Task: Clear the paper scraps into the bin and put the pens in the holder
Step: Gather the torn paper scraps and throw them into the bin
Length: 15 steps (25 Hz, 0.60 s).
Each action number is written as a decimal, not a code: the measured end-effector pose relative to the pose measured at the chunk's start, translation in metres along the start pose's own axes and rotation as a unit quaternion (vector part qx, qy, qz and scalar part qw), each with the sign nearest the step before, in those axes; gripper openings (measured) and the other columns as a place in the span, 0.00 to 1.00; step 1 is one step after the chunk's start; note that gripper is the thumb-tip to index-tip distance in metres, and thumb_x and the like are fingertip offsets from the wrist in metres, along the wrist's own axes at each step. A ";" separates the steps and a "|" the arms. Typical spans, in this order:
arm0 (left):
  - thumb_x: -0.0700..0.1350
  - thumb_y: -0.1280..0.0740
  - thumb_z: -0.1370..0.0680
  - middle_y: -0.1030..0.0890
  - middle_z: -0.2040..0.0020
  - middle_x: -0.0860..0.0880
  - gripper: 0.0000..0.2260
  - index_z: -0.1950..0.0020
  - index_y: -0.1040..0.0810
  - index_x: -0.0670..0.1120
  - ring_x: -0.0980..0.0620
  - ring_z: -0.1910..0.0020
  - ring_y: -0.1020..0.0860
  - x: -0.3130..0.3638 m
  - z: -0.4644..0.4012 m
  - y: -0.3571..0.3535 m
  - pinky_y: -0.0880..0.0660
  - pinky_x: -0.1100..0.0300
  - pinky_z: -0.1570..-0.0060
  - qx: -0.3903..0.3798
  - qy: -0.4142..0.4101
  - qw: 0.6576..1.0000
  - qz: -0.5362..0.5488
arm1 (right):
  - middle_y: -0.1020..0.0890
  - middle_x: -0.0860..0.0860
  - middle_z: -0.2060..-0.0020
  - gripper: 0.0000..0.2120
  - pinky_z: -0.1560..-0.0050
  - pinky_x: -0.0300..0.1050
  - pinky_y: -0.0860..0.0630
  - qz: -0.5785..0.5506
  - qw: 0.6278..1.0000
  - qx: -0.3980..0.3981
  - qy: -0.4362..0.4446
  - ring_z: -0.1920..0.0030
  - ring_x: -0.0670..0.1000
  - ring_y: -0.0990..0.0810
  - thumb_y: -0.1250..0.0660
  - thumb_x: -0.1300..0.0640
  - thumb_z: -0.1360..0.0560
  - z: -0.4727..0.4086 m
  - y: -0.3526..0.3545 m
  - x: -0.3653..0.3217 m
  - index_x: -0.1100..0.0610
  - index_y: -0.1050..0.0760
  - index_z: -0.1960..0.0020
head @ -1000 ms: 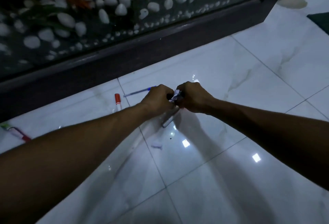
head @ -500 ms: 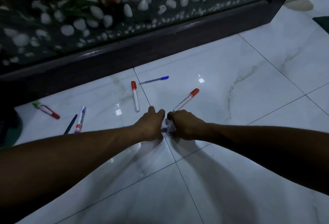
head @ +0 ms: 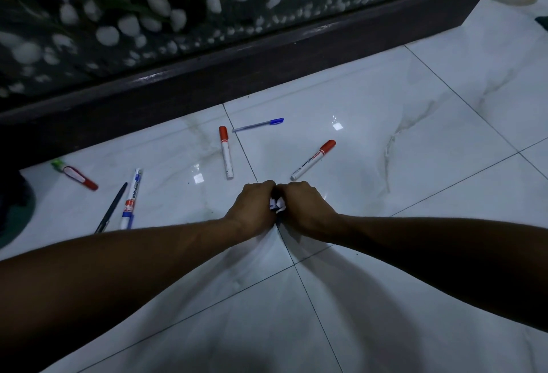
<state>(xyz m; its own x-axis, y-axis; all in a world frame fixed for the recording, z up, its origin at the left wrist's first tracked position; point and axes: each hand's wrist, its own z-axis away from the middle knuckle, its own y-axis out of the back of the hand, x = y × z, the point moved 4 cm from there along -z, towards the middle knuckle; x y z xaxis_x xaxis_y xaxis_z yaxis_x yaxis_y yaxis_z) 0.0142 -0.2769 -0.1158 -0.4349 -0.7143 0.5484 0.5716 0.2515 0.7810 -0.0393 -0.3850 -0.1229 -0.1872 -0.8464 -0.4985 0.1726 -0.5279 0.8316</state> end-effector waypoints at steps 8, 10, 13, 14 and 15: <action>0.38 0.27 0.30 0.16 0.54 0.44 0.09 0.51 0.18 0.42 0.46 0.54 0.19 0.010 -0.015 0.037 0.26 0.60 0.58 0.055 0.004 0.994 0.093 | 0.17 0.55 0.64 0.03 0.64 0.43 0.31 -0.051 0.998 0.030 0.007 0.60 0.56 0.18 0.29 0.63 0.34 -0.016 0.056 -0.005 0.61 0.22 0.62; 0.39 0.24 0.31 0.16 0.54 0.46 0.11 0.51 0.18 0.44 0.48 0.54 0.18 0.021 -0.027 0.060 0.22 0.58 0.55 0.071 -0.001 0.990 0.126 | 0.19 0.52 0.68 0.02 0.69 0.34 0.32 -0.058 0.998 0.040 0.006 0.66 0.50 0.19 0.29 0.64 0.32 -0.023 0.089 -0.012 0.60 0.22 0.62; 0.40 0.22 0.32 0.16 0.54 0.47 0.11 0.51 0.18 0.45 0.49 0.54 0.18 0.038 -0.042 0.096 0.21 0.56 0.53 0.101 -0.012 0.984 0.143 | 0.17 0.51 0.69 0.04 0.71 0.33 0.27 -0.068 0.996 0.059 0.012 0.70 0.46 0.17 0.28 0.62 0.29 -0.034 0.133 -0.026 0.59 0.21 0.63; 0.41 0.22 0.32 0.16 0.55 0.47 0.11 0.52 0.18 0.45 0.49 0.55 0.17 0.042 -0.045 0.108 0.20 0.56 0.54 0.111 -0.016 0.983 0.148 | 0.16 0.52 0.69 0.05 0.71 0.34 0.26 -0.058 0.996 0.066 0.024 0.70 0.46 0.16 0.28 0.60 0.28 -0.037 0.146 -0.033 0.60 0.20 0.62; 0.41 0.22 0.33 0.16 0.56 0.46 0.10 0.54 0.18 0.45 0.49 0.56 0.17 0.046 -0.045 0.123 0.19 0.55 0.54 0.119 -0.024 0.980 0.155 | 0.15 0.52 0.69 0.06 0.70 0.34 0.24 -0.047 0.996 0.071 0.040 0.69 0.46 0.16 0.28 0.58 0.28 -0.040 0.158 -0.043 0.60 0.19 0.62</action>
<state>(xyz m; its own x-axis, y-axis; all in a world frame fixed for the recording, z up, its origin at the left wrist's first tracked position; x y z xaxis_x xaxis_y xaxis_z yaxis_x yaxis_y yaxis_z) 0.0960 -0.3085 -0.0083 -0.3024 -0.5491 0.7792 0.5047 0.6012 0.6195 0.0342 -0.4346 0.0202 -0.1181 -0.7998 -0.5886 0.0183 -0.5944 0.8040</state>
